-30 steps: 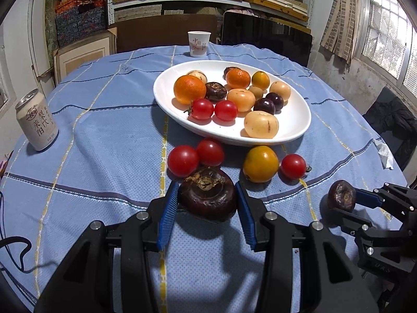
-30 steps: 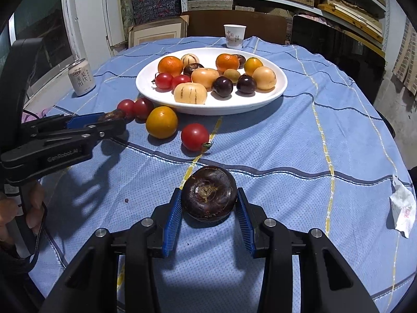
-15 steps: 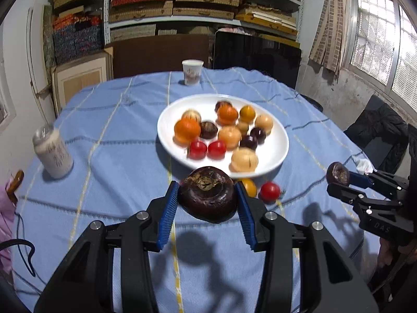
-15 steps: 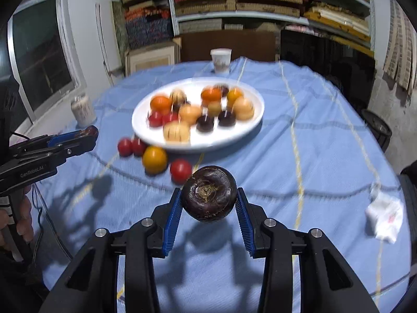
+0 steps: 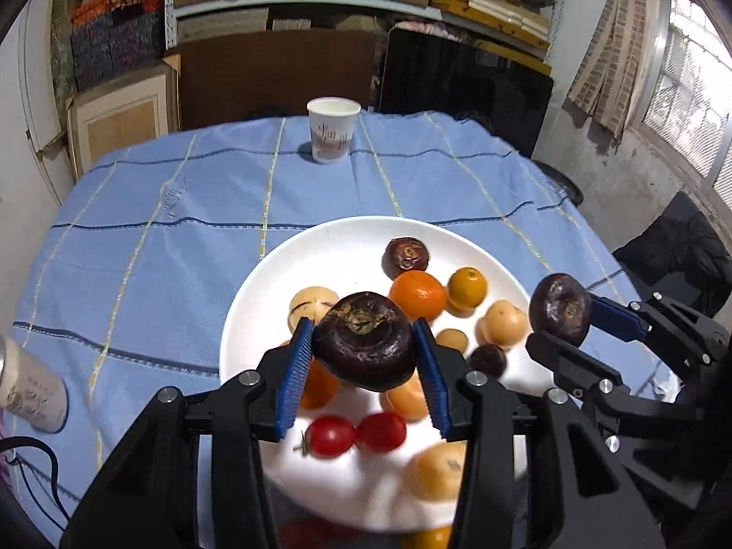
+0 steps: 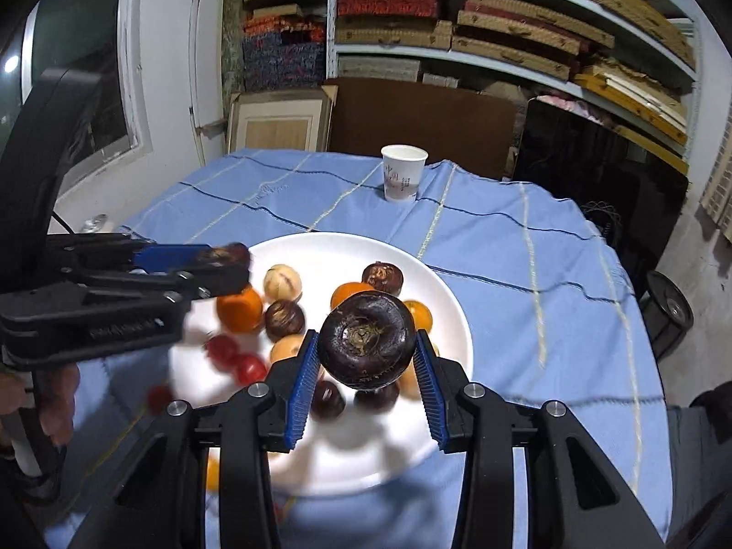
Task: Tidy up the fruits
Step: 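Lower both dark purple tomatoes onto the white plate and open both tools, then grasp a red tomato with the left tool while the right tool grasps another red tomato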
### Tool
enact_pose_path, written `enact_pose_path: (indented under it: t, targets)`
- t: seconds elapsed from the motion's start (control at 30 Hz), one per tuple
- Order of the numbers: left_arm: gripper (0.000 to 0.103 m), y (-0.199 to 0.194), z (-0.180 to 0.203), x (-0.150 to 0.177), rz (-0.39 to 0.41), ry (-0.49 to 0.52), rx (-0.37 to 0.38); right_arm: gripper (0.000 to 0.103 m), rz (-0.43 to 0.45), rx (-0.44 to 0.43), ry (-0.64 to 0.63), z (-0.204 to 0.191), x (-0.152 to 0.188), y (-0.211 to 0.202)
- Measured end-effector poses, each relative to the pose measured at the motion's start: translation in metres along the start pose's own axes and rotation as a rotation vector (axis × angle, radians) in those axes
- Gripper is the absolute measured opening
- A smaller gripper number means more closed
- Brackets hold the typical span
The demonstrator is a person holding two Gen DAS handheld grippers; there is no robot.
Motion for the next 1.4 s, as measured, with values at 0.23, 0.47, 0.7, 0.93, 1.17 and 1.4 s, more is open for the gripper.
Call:
enact_pose_path:
  t: [0.23,0.47,0.7,0.93,1.17,1.4]
  targets:
    - [0.064,-0.01,-0.019,0.009,0.027,-0.033,-0.013,0.053,-0.005,-0.002,-0.004,-0.001,0.007,0.01]
    - [0.083,-0.06,-0.04,0.074,0.073,0.052,-0.076,0.053,-0.02,-0.047,-0.023,-0.031,0.058,-0.041]
    - [0.086,-0.054,-0.066,0.138,0.029,0.052,-0.127,0.053,-0.106,-0.09,-0.013,-0.069,0.126,-0.034]
    - [0.086,-0.045,-0.073,0.154,0.008,0.02,-0.109,0.038,-0.174,-0.053,-0.01,-0.075,0.137,-0.01]
    - [0.086,-0.038,-0.066,0.154,-0.001,0.06,-0.127,0.038,-0.195,-0.054,0.008,-0.076,0.137,0.005]
    - [0.078,-0.025,-0.052,0.151,-0.023,0.119,-0.128,0.028,-0.145,-0.124,0.051,-0.079,0.138,-0.004]
Point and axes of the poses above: each gripper's, at about its wrist camera, not at the fingertips, and y roughly the way its jaws point, z to its right, x to its underside, the point moved 10 cm from there along y, roughly the way its jaws point, and after that the axes turned 5 degrees about -x, right-handed, at the moved point
